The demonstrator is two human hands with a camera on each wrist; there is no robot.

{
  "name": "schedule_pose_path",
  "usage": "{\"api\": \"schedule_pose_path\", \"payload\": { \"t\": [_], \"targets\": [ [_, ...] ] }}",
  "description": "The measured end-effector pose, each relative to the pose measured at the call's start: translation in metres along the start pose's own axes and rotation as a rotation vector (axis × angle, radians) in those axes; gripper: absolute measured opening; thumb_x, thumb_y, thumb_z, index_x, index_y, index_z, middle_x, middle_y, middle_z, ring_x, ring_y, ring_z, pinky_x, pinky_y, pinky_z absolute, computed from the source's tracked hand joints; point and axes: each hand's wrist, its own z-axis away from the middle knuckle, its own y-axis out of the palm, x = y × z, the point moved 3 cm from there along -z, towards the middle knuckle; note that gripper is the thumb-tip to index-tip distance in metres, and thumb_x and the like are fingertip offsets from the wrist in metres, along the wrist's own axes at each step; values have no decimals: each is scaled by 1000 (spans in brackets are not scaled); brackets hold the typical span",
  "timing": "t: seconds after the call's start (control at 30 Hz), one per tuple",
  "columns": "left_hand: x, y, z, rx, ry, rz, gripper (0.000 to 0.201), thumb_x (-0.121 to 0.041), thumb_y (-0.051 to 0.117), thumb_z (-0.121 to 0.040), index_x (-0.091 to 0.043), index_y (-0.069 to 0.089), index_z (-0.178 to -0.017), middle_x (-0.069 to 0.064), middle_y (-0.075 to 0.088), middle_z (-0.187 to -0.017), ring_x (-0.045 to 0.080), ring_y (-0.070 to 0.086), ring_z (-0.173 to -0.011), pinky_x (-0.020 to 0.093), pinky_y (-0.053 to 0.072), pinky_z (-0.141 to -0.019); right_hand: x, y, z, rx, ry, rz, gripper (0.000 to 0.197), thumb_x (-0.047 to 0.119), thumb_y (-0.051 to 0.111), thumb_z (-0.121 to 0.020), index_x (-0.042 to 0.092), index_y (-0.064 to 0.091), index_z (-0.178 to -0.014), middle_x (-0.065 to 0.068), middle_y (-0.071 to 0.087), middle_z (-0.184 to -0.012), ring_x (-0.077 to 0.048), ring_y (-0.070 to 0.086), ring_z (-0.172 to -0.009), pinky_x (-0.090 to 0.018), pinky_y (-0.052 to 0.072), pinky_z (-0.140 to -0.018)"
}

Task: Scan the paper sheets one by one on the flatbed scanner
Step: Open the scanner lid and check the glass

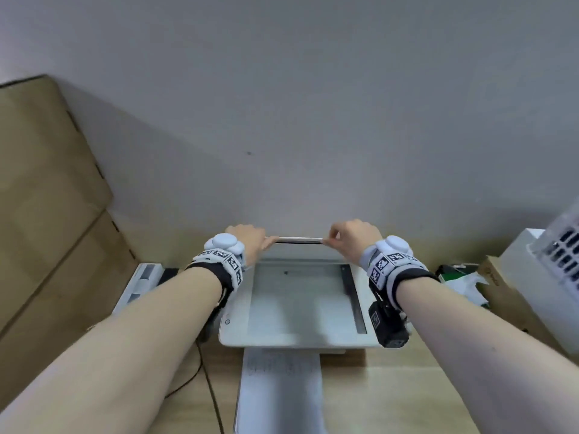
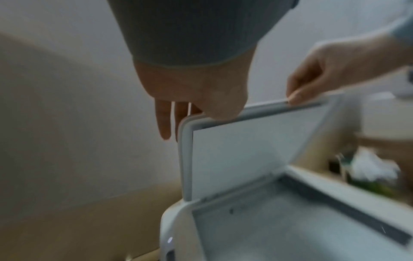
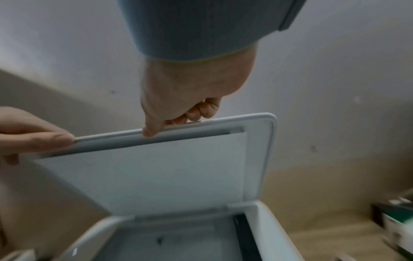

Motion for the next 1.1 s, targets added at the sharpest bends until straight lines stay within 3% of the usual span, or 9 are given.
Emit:
{"api": "schedule_pose_path", "payload": {
  "t": [0.13,0.23,0.33,0.5,0.63,0.73,0.83,0.93,1.1],
  "targets": [
    [18,-12,-52,-87,-179,205,56,-64,31,-96,-13,55,-97,8,64,-91,32,60,-80,37,46,-69,-3,-10,-53,-111,19,-69,23,43,50,-96,25,64,-98,2,67,-99,-28,63,-95,-33,44,-71],
    [18,-7,-88,-175,-331,437,50,-51,44,-98,-4,50,-116,18,59,-116,39,58,-100,41,45,-82,-10,-1,-83,-197,0,-148,22,33,48,-97,19,60,-109,-3,59,-110,-30,58,-103,-41,50,-76],
    [15,1,-104,-237,-445,634,51,-33,53,-96,3,39,-130,23,47,-132,43,51,-113,44,40,-91,-12,13,-98,-178,-29,-119,40,26,51,-94,13,49,-132,-10,49,-123,-33,50,-112,-44,50,-79],
    [17,13,-101,-175,-464,770,78,-20,54,-91,-4,10,-153,16,23,-157,42,44,-130,45,38,-103,-17,25,-104,-181,-69,-131,60,16,52,-89,9,34,-146,-13,46,-133,-36,47,-116,-42,47,-82],
    [11,14,-70,-126,-323,754,61,-16,52,-83,-9,36,-141,15,46,-137,36,52,-122,40,44,-95,-17,41,-79,-86,-33,-113,53,18,50,-91,9,38,-141,-11,43,-140,-33,43,-124,-42,46,-87],
    [0,22,-31,-3,-290,810,46,-12,53,-90,-5,52,-136,16,55,-135,33,52,-125,36,41,-100,-14,62,-46,7,5,-157,51,20,50,-93,10,42,-142,-10,44,-143,-32,44,-128,-44,45,-97],
    [-13,44,26,56,-248,822,26,-20,52,-89,-11,69,-105,8,72,-103,28,67,-98,38,55,-85,-6,94,14,97,13,-172,38,23,48,-94,16,57,-131,-8,58,-130,-30,56,-116,-40,47,-93],
    [-29,83,86,208,-197,855,27,-25,48,-87,-9,69,-83,3,74,-71,19,72,-69,31,56,-69,2,135,79,173,53,-231,22,26,45,-93,23,63,-105,-2,68,-110,-28,62,-94,-36,51,-79],
    [-54,168,161,382,-190,849,32,-21,47,-87,-5,69,-70,6,71,-61,19,69,-56,29,58,-63,10,198,171,155,107,-331,9,34,45,-97,28,50,-98,0,65,-103,-30,61,-87,-35,44,-72]
  ]
}}
